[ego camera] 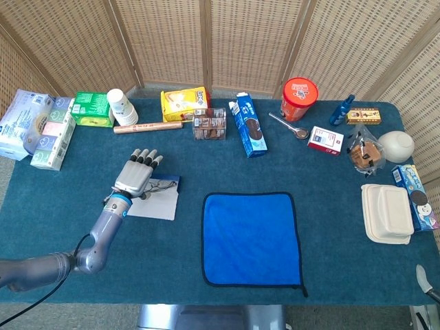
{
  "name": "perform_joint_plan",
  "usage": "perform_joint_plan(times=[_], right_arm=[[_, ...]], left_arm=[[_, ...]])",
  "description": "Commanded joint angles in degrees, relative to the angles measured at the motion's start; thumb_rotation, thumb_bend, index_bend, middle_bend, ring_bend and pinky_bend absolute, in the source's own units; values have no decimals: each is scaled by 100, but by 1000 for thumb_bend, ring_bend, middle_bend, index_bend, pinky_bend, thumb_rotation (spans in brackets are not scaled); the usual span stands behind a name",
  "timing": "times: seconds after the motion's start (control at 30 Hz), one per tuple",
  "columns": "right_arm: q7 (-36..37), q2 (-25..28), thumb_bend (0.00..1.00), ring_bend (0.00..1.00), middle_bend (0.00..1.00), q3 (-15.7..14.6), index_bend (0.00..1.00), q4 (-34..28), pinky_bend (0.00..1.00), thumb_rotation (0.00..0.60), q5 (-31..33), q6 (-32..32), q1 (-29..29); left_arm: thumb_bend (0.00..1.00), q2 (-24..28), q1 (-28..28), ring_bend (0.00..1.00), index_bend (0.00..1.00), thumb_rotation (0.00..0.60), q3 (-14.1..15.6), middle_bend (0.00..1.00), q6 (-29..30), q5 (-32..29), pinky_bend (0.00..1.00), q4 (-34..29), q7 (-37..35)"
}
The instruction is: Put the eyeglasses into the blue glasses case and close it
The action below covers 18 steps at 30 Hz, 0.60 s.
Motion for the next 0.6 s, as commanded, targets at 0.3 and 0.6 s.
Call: perform_joint_plan(times=[0.3,0.6], right_arm=[[-21,4,337,0,126,-11,50,-28,64,339,-17,35,-25],[-5,-12,339,0,126,-20,48,-18,64,337,-7,67,-61]], left_arm=[[149,-199,-177,0,0,548,-110,0,-218,-277,0,458,110],[148,-304,-383,0,0,547,-246,0,-376,-477,0,766,193]])
